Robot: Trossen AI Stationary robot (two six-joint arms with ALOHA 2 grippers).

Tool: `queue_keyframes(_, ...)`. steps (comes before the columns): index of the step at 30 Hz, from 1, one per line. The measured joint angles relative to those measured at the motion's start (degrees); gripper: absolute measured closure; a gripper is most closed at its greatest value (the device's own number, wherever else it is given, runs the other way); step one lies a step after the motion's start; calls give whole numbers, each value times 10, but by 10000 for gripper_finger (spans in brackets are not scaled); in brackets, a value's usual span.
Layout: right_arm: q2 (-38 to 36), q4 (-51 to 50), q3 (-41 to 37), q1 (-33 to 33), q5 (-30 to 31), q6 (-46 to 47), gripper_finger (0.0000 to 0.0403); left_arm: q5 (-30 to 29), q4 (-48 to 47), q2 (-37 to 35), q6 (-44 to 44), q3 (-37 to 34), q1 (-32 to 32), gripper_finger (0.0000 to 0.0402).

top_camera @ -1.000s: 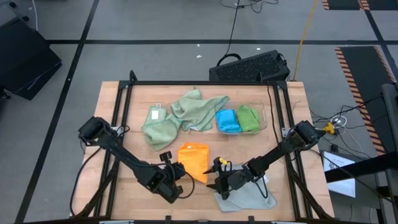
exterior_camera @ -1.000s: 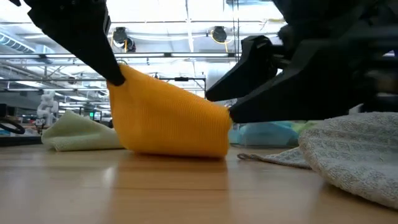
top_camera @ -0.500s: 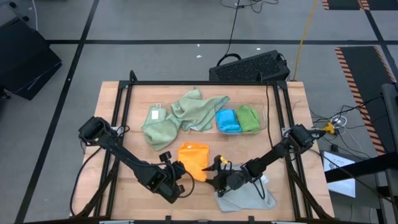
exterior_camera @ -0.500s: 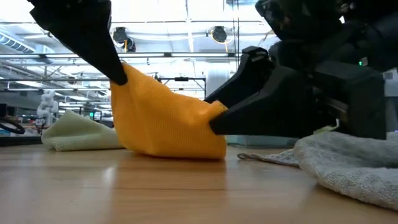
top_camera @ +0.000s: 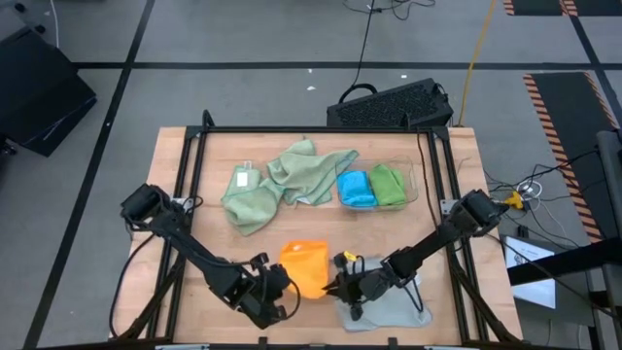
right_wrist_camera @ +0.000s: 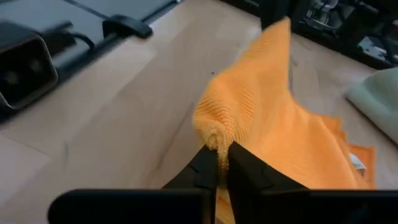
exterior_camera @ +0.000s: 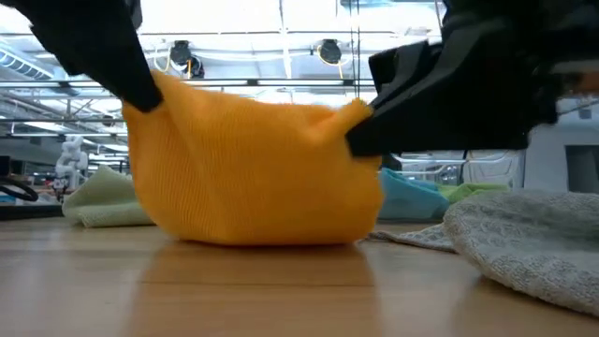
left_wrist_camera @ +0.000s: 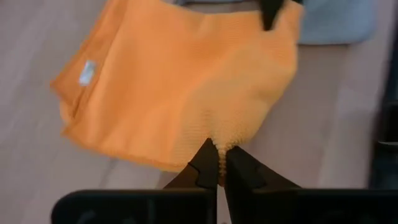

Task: Fold microfiber towels
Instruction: Fold the yellow microfiber cloth

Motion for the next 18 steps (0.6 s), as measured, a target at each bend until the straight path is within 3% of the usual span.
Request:
queue_keyframes(8,-38,-50,0,-17,-27,10,398,-63,-24,0,33,0,37,394)
queue_keyframes(18,-50,-139,0,-101,-15,31,384,-28,-70,0,41,-35,133,395)
